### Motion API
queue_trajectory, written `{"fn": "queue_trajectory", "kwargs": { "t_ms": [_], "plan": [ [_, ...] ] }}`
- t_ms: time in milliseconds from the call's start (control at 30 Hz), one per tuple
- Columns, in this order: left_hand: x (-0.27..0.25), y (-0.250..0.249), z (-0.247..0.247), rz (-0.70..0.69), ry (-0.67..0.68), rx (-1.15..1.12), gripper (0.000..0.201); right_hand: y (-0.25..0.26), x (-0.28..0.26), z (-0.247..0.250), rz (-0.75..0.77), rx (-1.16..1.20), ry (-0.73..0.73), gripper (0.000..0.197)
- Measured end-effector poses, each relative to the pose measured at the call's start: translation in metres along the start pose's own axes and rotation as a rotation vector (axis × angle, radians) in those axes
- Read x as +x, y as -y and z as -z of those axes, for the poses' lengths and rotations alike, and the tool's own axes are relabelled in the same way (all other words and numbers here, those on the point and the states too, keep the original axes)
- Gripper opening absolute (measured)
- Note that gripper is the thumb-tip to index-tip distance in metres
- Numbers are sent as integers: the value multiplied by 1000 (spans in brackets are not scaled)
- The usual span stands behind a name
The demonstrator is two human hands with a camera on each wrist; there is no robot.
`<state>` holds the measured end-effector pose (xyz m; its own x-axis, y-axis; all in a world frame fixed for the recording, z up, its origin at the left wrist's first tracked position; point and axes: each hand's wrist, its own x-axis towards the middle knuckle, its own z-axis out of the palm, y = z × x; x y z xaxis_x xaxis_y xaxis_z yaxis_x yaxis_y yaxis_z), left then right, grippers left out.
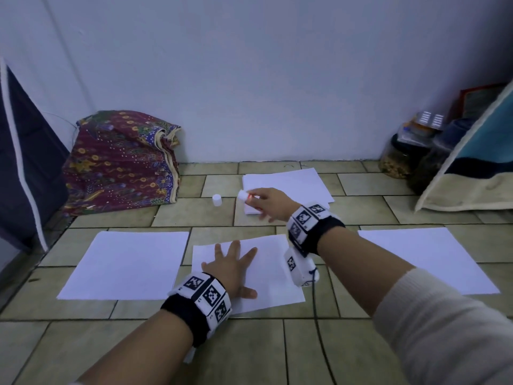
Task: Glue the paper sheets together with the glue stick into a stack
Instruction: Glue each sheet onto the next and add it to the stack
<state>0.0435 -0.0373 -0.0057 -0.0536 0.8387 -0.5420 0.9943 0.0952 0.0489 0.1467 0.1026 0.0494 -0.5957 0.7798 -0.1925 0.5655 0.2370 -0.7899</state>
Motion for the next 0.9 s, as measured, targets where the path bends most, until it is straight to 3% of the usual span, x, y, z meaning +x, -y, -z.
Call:
{"fn": "queue_trajectory", "kwargs": {
  "t_ms": [100,200,333,433,600,733,900],
  "plan": [
    [-1,-1,8,-63,-108,190,100,-18,-17,26,-61,-17,22,37],
    [3,-8,17,-180,-192,230,101,-32,-24,40,-127,-4,-164,56],
    [13,-14,24,-243,-166,146,108,-39,-29,37,-121,132,-359,45],
    [17,-17,27,-206,-153,156,111,-38,-29,29,-48,58,-320,29],
    [21,-29,32,-171,-101,197,105,-45,-25,14,-15,-170,-196,21],
    [20,-34,36,-136,-88,175,100,-50,-25,5,9,-232,-179,21],
    [17,-34,38,-136,-90,192,111,-51,-31,6,61,-316,-123,24]
  ]
}}
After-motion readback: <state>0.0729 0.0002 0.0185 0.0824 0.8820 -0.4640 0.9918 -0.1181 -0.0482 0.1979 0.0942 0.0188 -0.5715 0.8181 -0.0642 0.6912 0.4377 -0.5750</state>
